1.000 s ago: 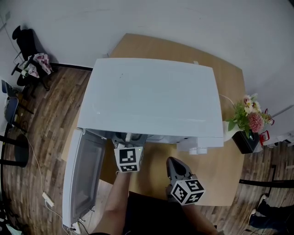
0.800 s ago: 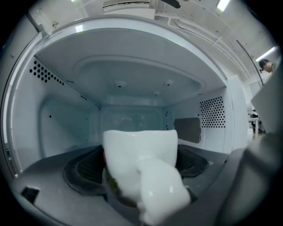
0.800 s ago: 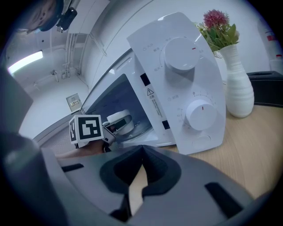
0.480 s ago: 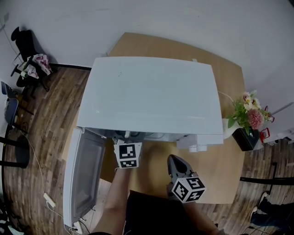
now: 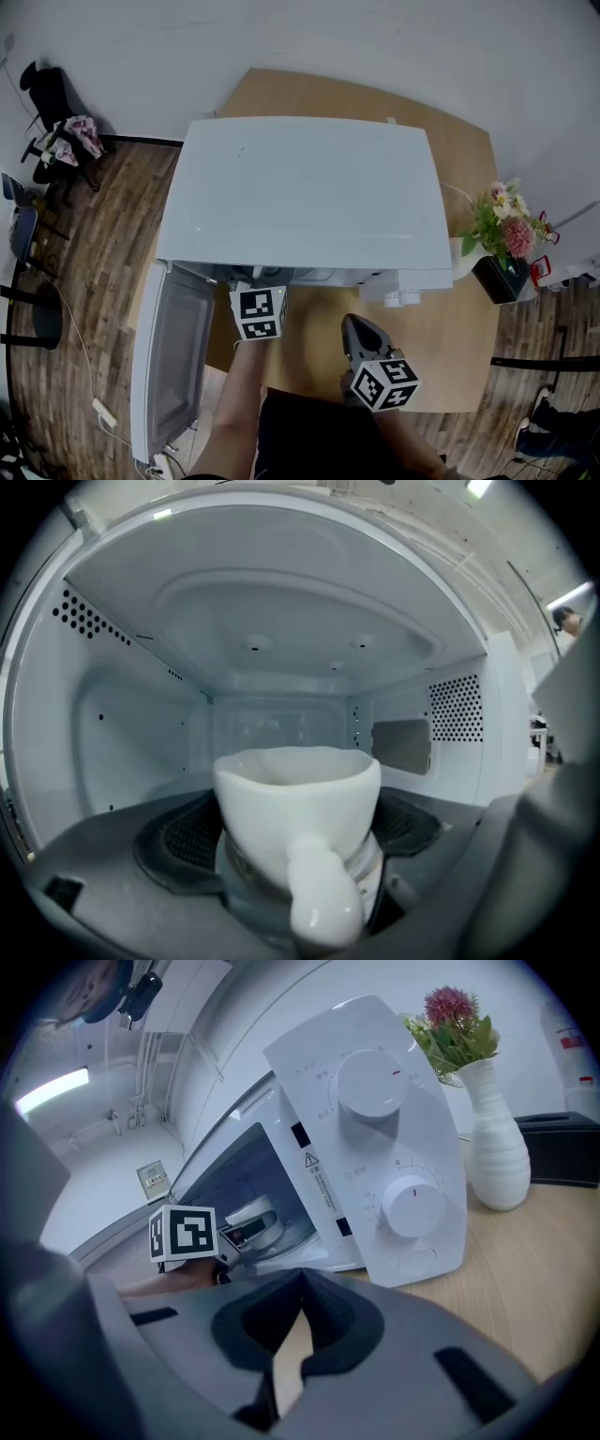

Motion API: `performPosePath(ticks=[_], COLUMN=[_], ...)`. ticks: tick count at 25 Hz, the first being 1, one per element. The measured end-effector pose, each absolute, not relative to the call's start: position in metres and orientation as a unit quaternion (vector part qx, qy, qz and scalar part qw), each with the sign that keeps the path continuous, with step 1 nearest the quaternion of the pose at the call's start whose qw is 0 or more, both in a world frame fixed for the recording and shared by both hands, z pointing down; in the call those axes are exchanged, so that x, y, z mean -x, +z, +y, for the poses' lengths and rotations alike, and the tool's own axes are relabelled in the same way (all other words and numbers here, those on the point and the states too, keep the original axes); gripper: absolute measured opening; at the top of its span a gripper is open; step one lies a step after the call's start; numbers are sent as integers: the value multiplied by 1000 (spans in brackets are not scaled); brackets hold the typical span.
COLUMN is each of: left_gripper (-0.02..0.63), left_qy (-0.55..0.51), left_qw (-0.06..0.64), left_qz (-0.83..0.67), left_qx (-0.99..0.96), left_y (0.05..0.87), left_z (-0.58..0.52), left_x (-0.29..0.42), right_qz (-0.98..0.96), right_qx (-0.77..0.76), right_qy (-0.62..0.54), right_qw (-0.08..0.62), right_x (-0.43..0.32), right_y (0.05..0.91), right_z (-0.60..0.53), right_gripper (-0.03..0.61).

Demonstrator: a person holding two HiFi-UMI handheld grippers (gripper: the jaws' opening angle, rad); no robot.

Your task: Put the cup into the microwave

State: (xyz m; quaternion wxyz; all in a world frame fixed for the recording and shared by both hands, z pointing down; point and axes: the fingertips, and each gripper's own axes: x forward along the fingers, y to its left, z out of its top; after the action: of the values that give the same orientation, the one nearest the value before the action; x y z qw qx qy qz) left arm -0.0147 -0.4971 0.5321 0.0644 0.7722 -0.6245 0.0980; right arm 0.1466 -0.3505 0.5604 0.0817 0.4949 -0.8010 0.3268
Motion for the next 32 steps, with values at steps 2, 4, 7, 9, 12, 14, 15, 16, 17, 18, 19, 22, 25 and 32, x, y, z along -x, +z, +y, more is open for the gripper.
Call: performPosePath(ticks=[2, 4, 7, 9, 12, 14, 15, 16, 17, 18, 19, 22, 25, 32], left_gripper=[459, 459, 459, 459, 459, 459, 459, 459, 459, 459, 459, 459, 460, 469], left_qy=[98, 97, 98, 98, 100, 100, 100, 100, 100, 100, 100, 100, 94, 84], left_qw=[65, 65, 67, 68, 67, 67, 67, 68, 68, 68, 68, 67, 67, 83], left_qz=[-624, -623, -623, -621, -619, -619, -618, -618, -618, -618, -619, -622, -623, -622], left_qx=[-773, -773, -773, -774, -776, -776, -777, -777, -777, -777, -776, -774, -774, -774], left_y=[532, 532, 532, 532, 532, 532, 532, 533, 533, 533, 533, 533, 531, 531], left_z=[-497, -497, -497, -497, -496, -496, -496, -495, -495, -495, -494, -494, -493, -485], left_x=[14, 14, 14, 14, 14, 14, 14, 14, 14, 14, 14, 16, 16, 18], right_qz=[-801, -800, -800, -800, -800, -801, -802, -801, -801, -801, -801, -800, -800, -804], right_qx=[-496, -497, -498, -499, -498, -497, -497, -498, -499, -499, -500, -502, -504, -502], right_qy=[327, 326, 326, 326, 325, 324, 323, 323, 323, 322, 322, 320, 317, 312], right_qw=[81, 79, 76, 75, 75, 75, 75, 75, 74, 73, 72, 71, 70, 66], right_x=[-147, -147, -148, -149, -148, -147, -147, -147, -147, -147, -147, -148, -149, -149], right_y=[560, 559, 558, 558, 558, 557, 557, 557, 556, 556, 556, 554, 553, 549], right_z=[-350, -350, -349, -349, -346, -344, -343, -342, -341, -340, -340, -337, -335, -334], right_gripper=[-8, -8, -8, -8, -8, -8, -8, -8, -8, -8, -8, -8, -8, -8])
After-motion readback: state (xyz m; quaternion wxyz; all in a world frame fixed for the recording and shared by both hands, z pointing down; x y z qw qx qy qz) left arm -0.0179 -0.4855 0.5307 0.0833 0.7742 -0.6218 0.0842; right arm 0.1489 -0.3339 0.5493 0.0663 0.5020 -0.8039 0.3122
